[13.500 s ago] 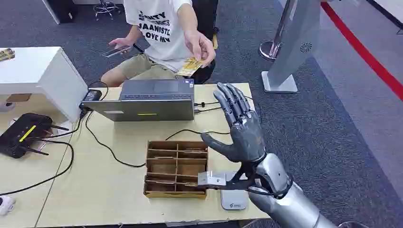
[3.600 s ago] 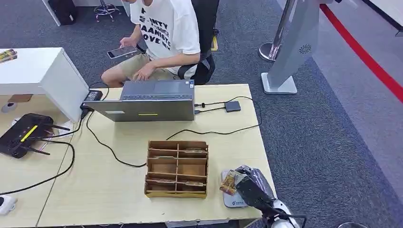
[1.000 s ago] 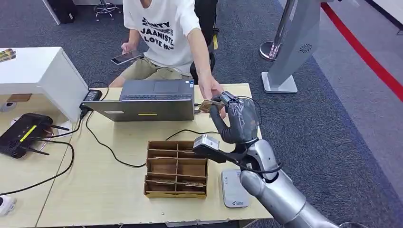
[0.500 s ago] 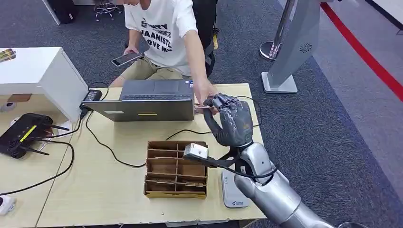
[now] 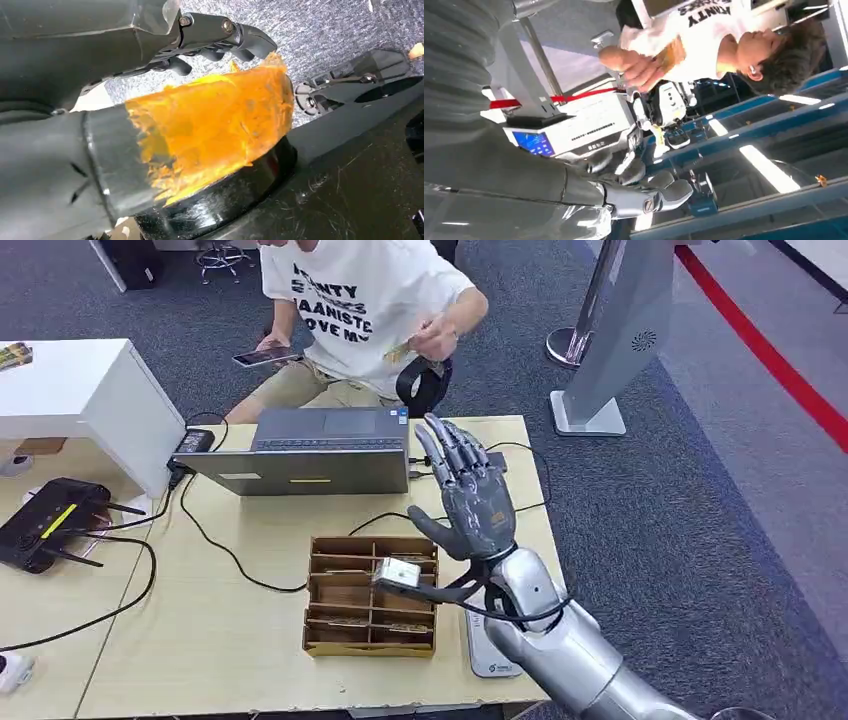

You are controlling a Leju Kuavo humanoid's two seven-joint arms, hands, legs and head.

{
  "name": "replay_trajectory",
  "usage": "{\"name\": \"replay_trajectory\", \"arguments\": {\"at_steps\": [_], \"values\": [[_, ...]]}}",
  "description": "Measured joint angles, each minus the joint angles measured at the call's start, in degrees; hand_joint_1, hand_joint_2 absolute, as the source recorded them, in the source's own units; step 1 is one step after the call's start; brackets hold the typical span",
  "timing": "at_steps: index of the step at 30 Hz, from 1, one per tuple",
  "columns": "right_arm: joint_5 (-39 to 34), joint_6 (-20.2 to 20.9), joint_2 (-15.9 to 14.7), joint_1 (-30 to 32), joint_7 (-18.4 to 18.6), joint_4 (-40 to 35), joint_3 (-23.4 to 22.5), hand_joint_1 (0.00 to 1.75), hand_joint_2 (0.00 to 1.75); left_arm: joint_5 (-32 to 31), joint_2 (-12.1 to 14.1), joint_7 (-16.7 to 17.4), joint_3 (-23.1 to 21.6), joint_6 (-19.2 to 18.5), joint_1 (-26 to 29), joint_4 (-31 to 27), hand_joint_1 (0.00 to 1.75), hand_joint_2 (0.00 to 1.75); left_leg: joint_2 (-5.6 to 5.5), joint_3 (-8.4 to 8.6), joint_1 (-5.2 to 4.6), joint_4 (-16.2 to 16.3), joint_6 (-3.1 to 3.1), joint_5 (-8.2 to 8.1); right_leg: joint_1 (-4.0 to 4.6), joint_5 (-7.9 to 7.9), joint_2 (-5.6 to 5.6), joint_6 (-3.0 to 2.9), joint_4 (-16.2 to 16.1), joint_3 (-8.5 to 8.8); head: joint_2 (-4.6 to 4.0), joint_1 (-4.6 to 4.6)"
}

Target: Pass the card to the sensor for recognition and then transmit it.

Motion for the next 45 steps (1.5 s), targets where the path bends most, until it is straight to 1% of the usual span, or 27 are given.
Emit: {"name": "replay_trajectory", "arguments": {"at_steps": [5, 10, 15, 18, 19, 20, 21, 23, 24, 26, 27, 28, 31, 36, 45], "values": [[-3.2, -1.6, 0.0, 1.3, -1.8, -1.7, 0.7, 0.00, 1.75, 0.9, 0.0, -0.5, 0.0, 0.3, 0.1, 0.0, 0.00, 0.00, 0.00, 0.00, 0.00, 0.0, 0.00, 0.00, 0.00, 0.00, 0.00, 0.00, 0.0, -0.01, 0.00, -0.02], [-12.5, -2.9, -0.4, 5.1, -5.7, -6.9, 1.0, 0.00, 1.75, 2.4, 0.0, -1.5, 0.0, 1.0, 0.7, 0.0, 0.00, 0.00, 0.00, -0.02, 0.00, 0.0, -0.01, -0.01, 0.00, -0.02, 0.00, 0.01, 0.0, -0.05, 0.00, 0.02], [-21.3, -3.5, -2.3, 10.2, -9.7, -13.2, 0.9, 0.00, 1.75, 3.8, 0.1, -2.4, 0.0, 1.7, 1.7, 0.0, 0.00, 0.00, 0.01, -0.05, 0.00, 0.0, -0.01, -0.03, 0.00, -0.02, 0.01, 0.01, 0.0, -0.07, 0.00, 0.02], [-24.3, -3.9, -3.8, 13.4, -12.0, -16.4, 0.7, 0.00, 1.75, 4.5, 0.1, -2.7, 0.0, 2.1, 2.0, 0.0, 0.00, 0.00, 0.00, -0.07, 0.00, 0.0, 0.00, -0.04, 0.00, -0.02, 0.00, 0.01, -0.1, -0.08, 0.00, 0.02], [-25.4, -3.8, -4.2, 14.3, -12.7, -17.3, 0.6, 0.00, 0.00, 4.7, 0.1, -2.8, 0.1, 2.2, 2.0, 0.0, 0.00, 0.00, 0.00, -0.07, -0.01, 0.0, 0.00, -0.04, 0.00, -0.02, 0.00, 0.01, -0.1, -0.08, 0.00, 0.00], [-26.8, -3.6, -4.7, 15.2, -13.4, -18.1, 0.6, 0.00, 0.00, 4.9, 0.1, -2.8, 0.1, 2.3, 2.0, 0.0, 0.00, 0.00, 0.00, -0.07, -0.01, 0.0, 0.00, -0.04, 0.00, -0.02, 0.00, 0.01, -0.1, -0.07, 0.00, 0.00], [-28.7, -2.9, -5.2, 16.1, -14.1, -18.8, 0.6, 0.00, 1.75, 5.1, 0.1, -2.8, 0.1, 2.4, 2.1, 0.0, 0.00, 0.00, 0.00, -0.07, 0.00, 0.0, 0.00, -0.04, 0.00, -0.02, 0.01, 0.01, -0.1, -0.07, 0.00, 0.02], [-30.6, -1.5, -6.1, 17.2, -14.8, -19.6, 0.7, 0.00, 1.75, 5.3, 0.1, -2.8, 0.1, 2.6, 2.3, 0.0, 0.00, 0.00, 0.01, -0.06, 0.00, 0.0, 0.00, -0.04, 0.00, -0.02, 0.01, 0.01, 0.0, -0.08, 0.00, 0.02], [-31.0, -1.1, -6.4, 17.6, -15.1, -19.8, 0.7, 0.03, 1.75, 5.4, 0.1, -2.8, 0.1, 2.6, 2.3, 0.0, 0.00, 0.00, 0.01, -0.06, 0.00, 0.0, 0.00, -0.04, 0.00, -0.02, 0.02, 0.01, 0.0, -0.08, 0.00, 0.00], [-31.2, -0.2, -7.0, 18.1, -15.3, -19.8, 0.9, 0.03, 1.75, 5.4, 0.1, -2.8, 0.1, 2.6, 2.4, 0.0, 0.00, 0.00, 0.01, -0.06, 0.00, 0.0, -0.01, -0.03, 0.00, -0.02, 0.02, 0.01, 0.0, -0.08, 0.00, 0.00], [-31.2, 0.2, -7.1, 18.2, -15.2, -19.8, 1.0, 1.71, 1.75, 5.4, 0.1, -2.8, 0.1, 2.6, 2.4, 0.0, 0.00, 0.00, 0.01, -0.06, 0.00, 0.0, -0.01, -0.03, 0.00, -0.02, 0.02, 0.01, 0.0, -0.08, 0.00, 0.02], [-31.1, 0.5, -7.4, 18.3, -14.9, -19.8, 1.2, 1.75, 1.75, 5.4, 0.1, -2.8, 0.1, 2.6, 2.4, 0.0, 0.00, 0.00, 0.01, -0.06, 0.00, 0.0, -0.01, -0.03, 0.00, -0.02, 0.01, 0.01, 0.0, -0.08, 0.00, 0.00], [-30.7, 0.7, -7.7, 18.3, -14.6, -19.7, 1.5, 1.75, 1.75, 5.4, 0.1, -2.8, 0.1, 2.6, 2.4, 0.0, 0.00, 0.00, 0.02, -0.06, 0.00, 0.0, -0.01, -0.02, 0.00, -0.01, 0.02, 0.01, 0.0, -0.07, 0.00, 0.02], [-27.8, 0.4, -8.0, 18.3, -13.0, -18.8, 2.4, 1.75, 1.75, 5.7, 0.1, -2.8, 0.1, 2.6, 2.4, 0.0, 0.00, 0.00, 0.01, -0.07, 0.00, 0.0, -0.01, -0.03, 0.00, -0.02, 0.01, 0.01, 0.0, -0.08, 0.00, 0.00], [-26.8, 0.3, -8.5, 18.3, -12.4, -17.4, 3.3, 1.75, 1.75, 5.9, 0.1, -2.8, 0.1, 2.6, 2.4, 0.0, 0.00, 0.00, 0.01, -0.07, 0.00, 0.0, -0.01, -0.03, 0.00, -0.02, 0.01, 0.01, 0.0, -0.08, 0.00, 0.02]]}}
